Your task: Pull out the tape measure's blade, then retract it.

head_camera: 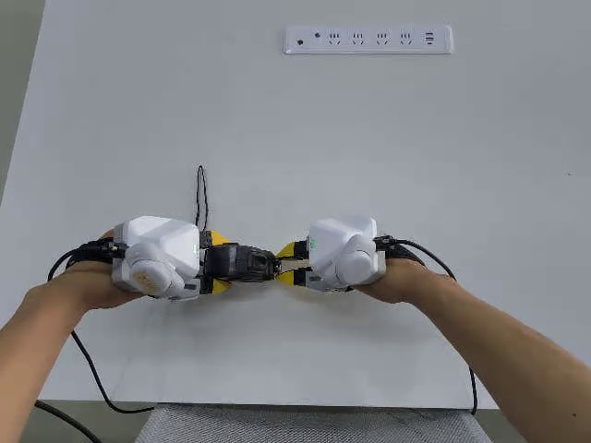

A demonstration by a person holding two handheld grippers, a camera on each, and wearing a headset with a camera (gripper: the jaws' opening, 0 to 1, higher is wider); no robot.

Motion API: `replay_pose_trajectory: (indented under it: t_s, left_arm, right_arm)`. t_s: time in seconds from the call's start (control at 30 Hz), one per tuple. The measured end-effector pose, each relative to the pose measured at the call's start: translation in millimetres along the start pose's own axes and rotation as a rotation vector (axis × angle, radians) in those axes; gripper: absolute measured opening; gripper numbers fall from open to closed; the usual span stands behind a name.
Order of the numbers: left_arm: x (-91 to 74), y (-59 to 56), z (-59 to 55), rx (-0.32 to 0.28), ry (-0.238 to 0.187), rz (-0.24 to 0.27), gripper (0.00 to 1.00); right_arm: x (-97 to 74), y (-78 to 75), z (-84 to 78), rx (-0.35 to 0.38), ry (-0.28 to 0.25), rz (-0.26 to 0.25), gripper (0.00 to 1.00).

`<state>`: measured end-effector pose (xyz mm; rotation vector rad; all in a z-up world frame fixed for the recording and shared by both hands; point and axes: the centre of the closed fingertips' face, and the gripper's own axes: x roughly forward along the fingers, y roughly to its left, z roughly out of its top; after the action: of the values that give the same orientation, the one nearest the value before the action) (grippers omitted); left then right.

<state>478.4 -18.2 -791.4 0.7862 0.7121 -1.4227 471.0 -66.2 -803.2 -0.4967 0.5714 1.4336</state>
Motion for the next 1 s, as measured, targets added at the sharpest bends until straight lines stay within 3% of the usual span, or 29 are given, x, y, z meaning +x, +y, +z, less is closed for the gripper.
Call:
replay_pose_trajectory:
  t_s: [1.0]
  left_arm:
    - [0.3,0.0,0.1,-0.011,-0.003,0.001,0.29]
  right_arm:
    - [-8.2,-0.1,-6.4,-0.027,0.019,-0.009,0.10]
